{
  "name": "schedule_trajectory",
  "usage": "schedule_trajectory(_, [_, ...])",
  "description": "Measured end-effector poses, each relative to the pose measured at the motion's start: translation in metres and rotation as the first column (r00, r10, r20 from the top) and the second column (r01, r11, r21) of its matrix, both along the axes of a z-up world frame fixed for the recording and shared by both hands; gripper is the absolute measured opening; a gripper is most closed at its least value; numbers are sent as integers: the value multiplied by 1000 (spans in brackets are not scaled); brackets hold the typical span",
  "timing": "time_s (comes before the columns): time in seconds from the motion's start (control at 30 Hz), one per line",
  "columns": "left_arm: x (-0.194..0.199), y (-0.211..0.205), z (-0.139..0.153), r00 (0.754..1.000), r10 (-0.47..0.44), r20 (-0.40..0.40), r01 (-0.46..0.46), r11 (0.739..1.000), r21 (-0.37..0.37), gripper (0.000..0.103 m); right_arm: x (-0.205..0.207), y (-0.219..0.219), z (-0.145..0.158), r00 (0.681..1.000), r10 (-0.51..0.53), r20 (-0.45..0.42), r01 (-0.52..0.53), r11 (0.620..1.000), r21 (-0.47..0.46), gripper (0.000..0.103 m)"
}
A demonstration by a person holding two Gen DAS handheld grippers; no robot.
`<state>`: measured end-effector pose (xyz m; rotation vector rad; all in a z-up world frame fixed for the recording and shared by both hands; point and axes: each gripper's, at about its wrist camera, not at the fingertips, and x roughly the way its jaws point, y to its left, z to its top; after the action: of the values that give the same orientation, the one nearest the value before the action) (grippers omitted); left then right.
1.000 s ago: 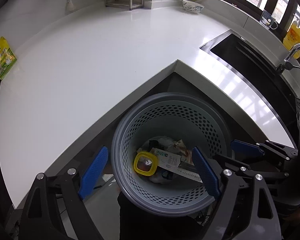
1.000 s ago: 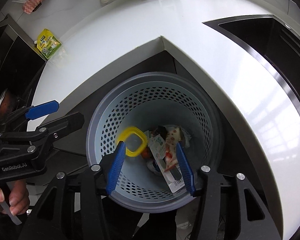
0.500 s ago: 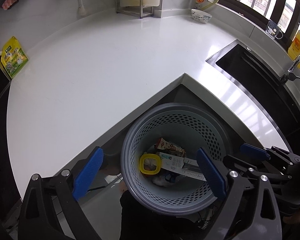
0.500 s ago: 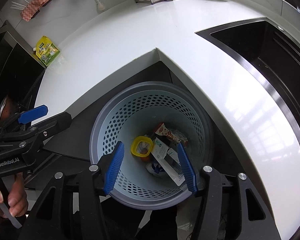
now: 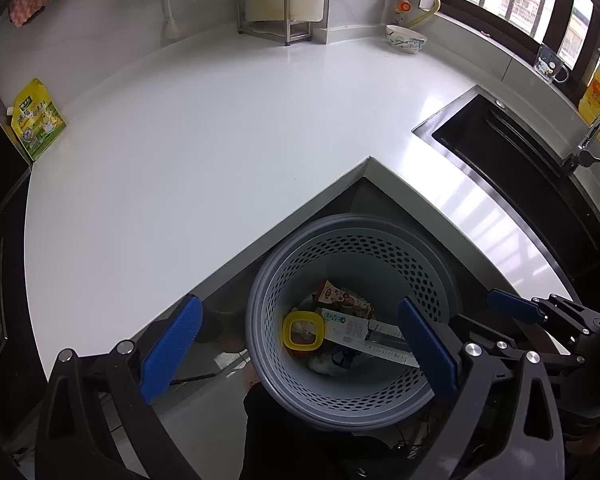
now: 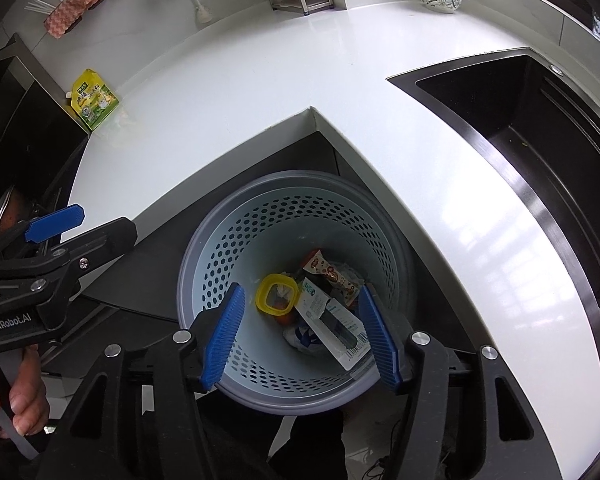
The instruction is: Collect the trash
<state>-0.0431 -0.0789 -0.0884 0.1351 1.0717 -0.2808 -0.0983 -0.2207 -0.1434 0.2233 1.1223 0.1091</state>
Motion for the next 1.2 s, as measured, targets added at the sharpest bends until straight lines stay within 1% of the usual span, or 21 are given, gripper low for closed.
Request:
schedule_trajectory(0.3, [-1, 0, 3, 1000, 0, 12, 0, 1000, 11, 96, -2, -2, 4, 1000, -10, 13, 11, 1000, -7, 58])
schedule_trajectory(0.53, [0, 0, 4, 1000, -5, 17, 5, 1000, 22, 96, -3, -3, 4, 1000, -18, 10, 18, 1000, -4, 58])
schedule_trajectory(1.2, [1, 1, 4, 1000, 0, 18, -1, 999, 47, 96, -4, 0, 4, 1000, -24, 7, 24, 999, -34, 59])
